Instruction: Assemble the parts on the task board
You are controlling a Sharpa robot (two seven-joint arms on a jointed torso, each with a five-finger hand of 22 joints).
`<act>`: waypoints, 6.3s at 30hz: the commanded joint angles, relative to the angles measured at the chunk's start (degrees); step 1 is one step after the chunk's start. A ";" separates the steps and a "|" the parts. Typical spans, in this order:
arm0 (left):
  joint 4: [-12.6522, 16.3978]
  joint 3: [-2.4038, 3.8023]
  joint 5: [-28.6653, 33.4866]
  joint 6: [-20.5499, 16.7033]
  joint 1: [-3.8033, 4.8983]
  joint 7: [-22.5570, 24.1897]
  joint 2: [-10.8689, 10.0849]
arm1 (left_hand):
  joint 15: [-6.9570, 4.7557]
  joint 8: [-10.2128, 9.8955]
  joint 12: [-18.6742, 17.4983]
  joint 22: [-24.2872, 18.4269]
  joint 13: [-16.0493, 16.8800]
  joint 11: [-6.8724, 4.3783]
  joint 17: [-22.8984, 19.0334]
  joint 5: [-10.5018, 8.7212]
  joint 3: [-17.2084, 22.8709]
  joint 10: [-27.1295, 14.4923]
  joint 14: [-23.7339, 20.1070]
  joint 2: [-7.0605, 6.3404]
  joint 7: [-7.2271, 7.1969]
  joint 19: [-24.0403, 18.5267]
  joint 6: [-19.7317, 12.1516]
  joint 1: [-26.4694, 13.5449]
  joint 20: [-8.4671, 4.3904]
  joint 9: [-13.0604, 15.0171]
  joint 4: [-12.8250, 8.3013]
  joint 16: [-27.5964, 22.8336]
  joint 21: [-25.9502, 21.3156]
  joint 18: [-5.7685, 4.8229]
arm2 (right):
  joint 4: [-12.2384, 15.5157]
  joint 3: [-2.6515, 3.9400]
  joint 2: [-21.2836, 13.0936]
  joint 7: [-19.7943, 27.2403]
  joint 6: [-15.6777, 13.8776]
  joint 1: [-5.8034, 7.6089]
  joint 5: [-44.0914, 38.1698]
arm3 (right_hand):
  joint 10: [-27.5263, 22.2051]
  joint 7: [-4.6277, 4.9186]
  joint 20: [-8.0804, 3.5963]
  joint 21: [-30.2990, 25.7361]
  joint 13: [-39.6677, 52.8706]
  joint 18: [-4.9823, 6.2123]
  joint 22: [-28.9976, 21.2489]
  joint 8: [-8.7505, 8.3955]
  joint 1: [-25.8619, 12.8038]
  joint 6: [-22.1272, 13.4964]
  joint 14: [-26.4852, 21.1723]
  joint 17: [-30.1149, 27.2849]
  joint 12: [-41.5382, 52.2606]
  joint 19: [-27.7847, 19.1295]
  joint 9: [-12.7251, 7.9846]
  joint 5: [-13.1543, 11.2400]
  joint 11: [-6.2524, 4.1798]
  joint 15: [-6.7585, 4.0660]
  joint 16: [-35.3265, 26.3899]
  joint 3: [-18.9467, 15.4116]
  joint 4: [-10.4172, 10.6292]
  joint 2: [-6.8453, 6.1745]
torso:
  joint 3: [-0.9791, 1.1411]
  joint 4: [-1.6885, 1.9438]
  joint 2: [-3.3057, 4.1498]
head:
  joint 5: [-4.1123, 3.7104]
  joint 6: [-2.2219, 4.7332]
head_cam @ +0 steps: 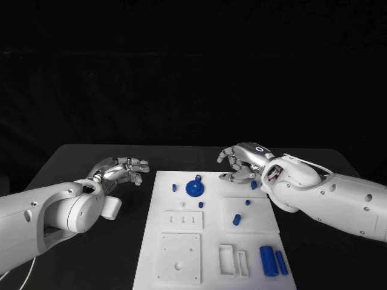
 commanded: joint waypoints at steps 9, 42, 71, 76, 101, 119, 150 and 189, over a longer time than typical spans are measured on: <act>0.05 0.05 0.01 0.13 0.06 0.46 0.02 | 0.06 -0.15 -0.33 -0.08 -0.01 0.27 -0.10 0.19 0.16 -0.12 -0.39 0.09 -0.05 -0.02 -0.30 -0.44 -0.52 -0.07 -0.03 0.35 -0.14 1.51 | -3.99 0.06 -4.09 13.74 5.63 -0.01 18.12 | -1.70 1.14 0.08 -0.40 0.13 2.33 0.98 0.11 1.55 0.76 -0.75 0.21 0.14 -1.46 0.22 9.54 0.18 0.10 -0.59 -6.34 -2.92 2.86 | 0.45 -0.80 -0.31 | -0.37 0.98; -0.36 0.00 -0.13 0.56 0.03 0.31 -0.08 | 0.18 -0.11 -0.27 -0.11 0.04 0.40 -0.19 0.18 0.24 0.07 -0.43 0.20 0.04 -0.05 -0.28 -0.29 -0.44 -0.06 -0.15 0.40 -0.13 1.55 | -13.49 -0.04 -4.94 14.21 13.45 -3.95 23.06 | -2.57 1.58 0.81 -0.86 -0.16 2.33 0.96 -0.39 3.85 0.11 -1.36 0.38 0.13 -2.33 0.06 14.85 0.61 0.54 -1.15 -9.69 -6.02 4.66 | 0.79 -0.78 -0.29 | -0.90 -0.39; -0.41 -0.01 -0.27 0.48 0.02 0.13 -0.11 | 0.20 -0.11 -0.32 -0.12 0.03 0.42 -0.23 0.20 0.28 0.03 -0.45 0.24 0.06 -0.06 -0.31 -0.22 -0.40 -0.06 -0.20 0.42 -0.12 1.56 | -10.94 -0.06 -4.02 12.55 10.65 -5.69 20.61 | -2.59 0.17 0.69 -1.13 -0.47 2.33 0.92 1.52 2.34 4.20 -1.45 0.45 0.19 -2.40 0.81 10.90 -0.70 -0.69 -1.43 -9.92 -5.05 6.07 | 0.68 -0.81 -0.34 | -1.15 -0.51; -0.40 -0.01 -0.27 0.45 0.02 0.12 -0.19 | 0.21 -0.12 -0.33 -0.12 0.03 0.43 -0.24 0.20 0.29 0.02 -0.45 0.22 0.07 -0.06 -0.32 -0.21 -0.39 -0.06 -0.21 0.43 -0.12 1.56 | -10.99 -0.06 -3.91 12.42 10.28 -5.77 20.35 | -2.53 -0.31 0.68 -1.15 -0.54 2.33 0.94 2.03 2.00 5.51 -1.43 0.48 0.14 -2.38 0.96 10.16 -1.16 -1.13 -1.49 -9.37 -4.57 6.54 | 0.64 -0.74 -0.34 | -1.21 -0.61; -0.40 -0.01 -0.34 0.49 0.02 0.04 -0.27 | 0.23 -0.12 -0.38 -0.13 0.02 0.44 -0.28 0.21 0.30 -0.01 -0.47 0.19 0.09 -0.07 -0.36 -0.20 -0.36 -0.06 -0.22 0.45 -0.11 1.57 | -11.49 -0.06 -4.00 12.29 10.18 -5.78 20.23 | -2.49 -0.59 0.55 -1.17 -0.62 2.33 0.95 1.99 1.79 6.16 -1.40 0.53 0.04 -2.33 0.84 8.69 -1.45 -1.42 -1.58 -8.15 -3.88 6.72 | 0.70 -0.80 -0.36 | -1.14 -0.59; -0.46 -0.03 -0.35 0.52 0.02 0.04 -0.33 | 0.23 -0.12 -0.40 -0.14 0.02 0.44 -0.31 0.21 0.30 -0.03 -0.48 0.20 0.09 -0.08 -0.37 -0.21 -0.34 -0.06 -0.21 0.47 -0.11 1.57 | -11.62 -0.06 -3.95 11.72 10.87 -5.79 20.05 | -2.16 -0.95 0.36 -0.97 -0.61 2.33 1.06 2.09 3.82 7.59 -1.12 0.81 0.14 -1.92 0.79 -3.11 -1.80 -1.74 -1.54 1.05 1.05 7.56 | 0.68 -0.78 -0.39 | -1.16 -0.61; -0.50 -0.01 -3.80 4.97 0.03 -2.52 0.20 | -0.60 1.10 1.51 -0.17 1.06 -0.85 -0.74 -0.03 -0.29 3.89 -0.57 1.09 -1.09 -0.33 1.90 -1.86 -0.78 0.38 0.75 0.78 0.05 1.28 | -8.09 -0.01 -3.60 5.53 7.71 -3.46 12.92 | -1.38 -1.53 0.07 -0.29 -0.52 2.33 1.10 2.95 3.79 8.94 -0.72 1.05 0.49 -1.49 1.38 -3.11 -2.35 -2.27 -1.30 2.88 2.37 6.78 | 0.59 -1.00 -0.51 | -1.48 0.50; 2.93 -0.11 -14.67 14.86 2.77 -21.41 4.77 | -4.07 -0.13 5.13 0.08 7.64 -4.61 0.36 -2.45 -3.99 11.98 2.29 -3.41 -2.63 2.28 5.12 -16.12 -4.48 -0.95 13.92 6.93 2.99 0.94 | 7.69 -0.06 7.02 -9.39 9.67 1.69 -3.21 | -0.48 -1.73 -0.25 -0.28 -0.87 2.33 0.79 3.11 4.70 9.16 -0.20 1.24 0.01 -0.50 1.73 -3.12 -2.56 -2.49 -1.38 8.56 5.69 3.78 | 0.07 -1.34 -2.22 | 1.60 0.60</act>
